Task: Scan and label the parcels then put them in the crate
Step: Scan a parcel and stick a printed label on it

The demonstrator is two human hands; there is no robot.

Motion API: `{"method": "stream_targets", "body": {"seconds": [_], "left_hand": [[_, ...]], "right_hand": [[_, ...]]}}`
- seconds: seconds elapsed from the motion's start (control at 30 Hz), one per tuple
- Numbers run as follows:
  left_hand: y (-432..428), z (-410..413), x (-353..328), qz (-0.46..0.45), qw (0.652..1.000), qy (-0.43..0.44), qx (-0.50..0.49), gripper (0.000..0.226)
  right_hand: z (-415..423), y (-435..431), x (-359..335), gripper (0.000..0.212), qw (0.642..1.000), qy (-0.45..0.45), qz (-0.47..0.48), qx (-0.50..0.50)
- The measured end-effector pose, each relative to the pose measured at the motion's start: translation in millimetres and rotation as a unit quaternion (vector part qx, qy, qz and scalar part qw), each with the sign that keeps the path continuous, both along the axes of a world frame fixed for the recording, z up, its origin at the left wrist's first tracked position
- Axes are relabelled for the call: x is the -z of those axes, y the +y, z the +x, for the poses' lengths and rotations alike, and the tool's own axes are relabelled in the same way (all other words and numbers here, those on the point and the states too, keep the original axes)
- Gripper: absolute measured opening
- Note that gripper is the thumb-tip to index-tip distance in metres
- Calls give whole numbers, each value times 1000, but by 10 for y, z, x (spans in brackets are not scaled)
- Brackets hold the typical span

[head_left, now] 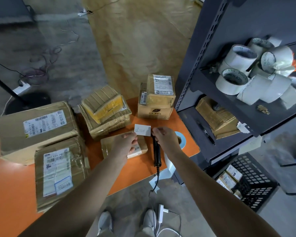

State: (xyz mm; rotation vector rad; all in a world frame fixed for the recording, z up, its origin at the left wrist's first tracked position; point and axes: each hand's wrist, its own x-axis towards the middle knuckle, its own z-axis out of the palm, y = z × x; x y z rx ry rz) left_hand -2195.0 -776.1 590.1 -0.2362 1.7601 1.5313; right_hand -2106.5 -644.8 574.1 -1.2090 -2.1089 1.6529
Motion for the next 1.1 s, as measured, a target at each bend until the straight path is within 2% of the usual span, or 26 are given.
{"method": "stream_targets", "body": {"seconds": [0.23, 0.43, 0.57, 0.77, 1.0, 1.1], "left_hand": [[-301, -149, -112, 1, 1000, 25, -18, 14], [-496, -237, -162, -12, 999, 37, -37, 11], [-586, -245, -140, -31, 998, 43, -35, 10], [-704, -274, -102, -54, 997, 45, -31, 8], [-668, -305, -76, -107, 990, 92, -26, 25], [-691, -294, -57, -135, 983, 121, 2, 17]], "right_hand": [[-268, -226, -87, 6, 999, 14, -31, -26], [-401, -396, -143, 9, 992, 15, -113, -56], [-454, -481, -112, 8, 994, -7, -80, -69], [-575, -554, -107, 21, 996, -58, -1, -73], [-684, -616, 14, 20, 987, -106, 78, -89], [-711, -622, 74, 20, 986, -118, 71, -89]]}}
